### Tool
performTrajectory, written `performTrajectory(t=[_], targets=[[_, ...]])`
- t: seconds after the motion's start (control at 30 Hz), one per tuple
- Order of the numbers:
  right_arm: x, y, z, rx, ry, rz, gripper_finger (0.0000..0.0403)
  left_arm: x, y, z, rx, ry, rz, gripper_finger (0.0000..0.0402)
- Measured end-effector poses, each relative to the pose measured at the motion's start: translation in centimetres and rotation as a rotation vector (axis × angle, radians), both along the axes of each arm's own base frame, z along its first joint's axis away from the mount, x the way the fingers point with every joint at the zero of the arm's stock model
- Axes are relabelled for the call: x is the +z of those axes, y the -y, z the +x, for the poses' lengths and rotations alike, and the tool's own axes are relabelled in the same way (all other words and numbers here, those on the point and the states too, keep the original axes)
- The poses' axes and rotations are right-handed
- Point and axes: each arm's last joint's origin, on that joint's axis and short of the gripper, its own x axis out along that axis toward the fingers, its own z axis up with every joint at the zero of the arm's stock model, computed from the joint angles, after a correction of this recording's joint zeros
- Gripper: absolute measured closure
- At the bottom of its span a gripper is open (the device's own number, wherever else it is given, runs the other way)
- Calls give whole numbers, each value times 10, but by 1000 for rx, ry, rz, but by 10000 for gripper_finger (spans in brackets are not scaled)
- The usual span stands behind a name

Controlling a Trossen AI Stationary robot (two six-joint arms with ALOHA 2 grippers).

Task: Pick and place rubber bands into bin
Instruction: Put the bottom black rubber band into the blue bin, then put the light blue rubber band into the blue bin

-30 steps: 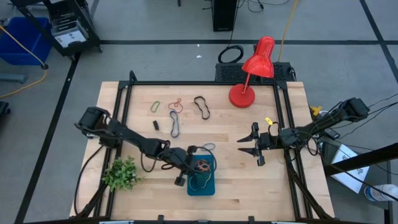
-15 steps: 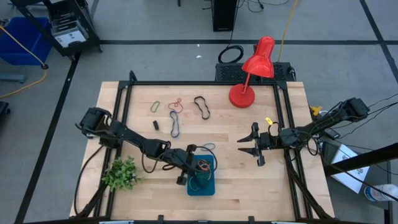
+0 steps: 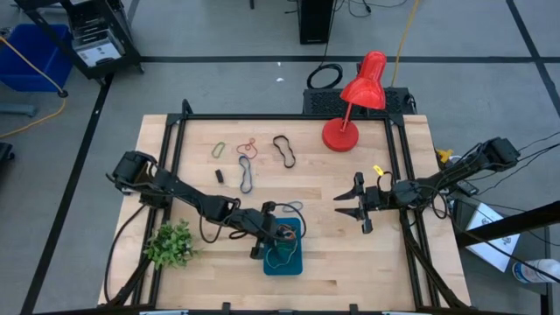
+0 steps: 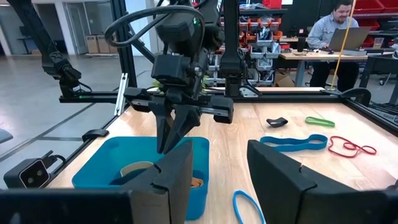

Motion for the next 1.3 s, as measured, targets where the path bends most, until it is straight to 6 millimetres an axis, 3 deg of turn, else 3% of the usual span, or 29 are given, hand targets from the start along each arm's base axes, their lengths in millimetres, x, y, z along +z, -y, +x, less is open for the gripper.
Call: performTrajectory(t=[0.87,1.1,1.3], targets=[[0,0,0,0,-4,-2,258,4,0,0,-13,20,14,348],[-2,0,0,0,-18,-7,255,26,-3,-9,-25,44,27,267],[-2,0,0,2,-13,-51,255,73,-16,-36,-18,67,31,219]])
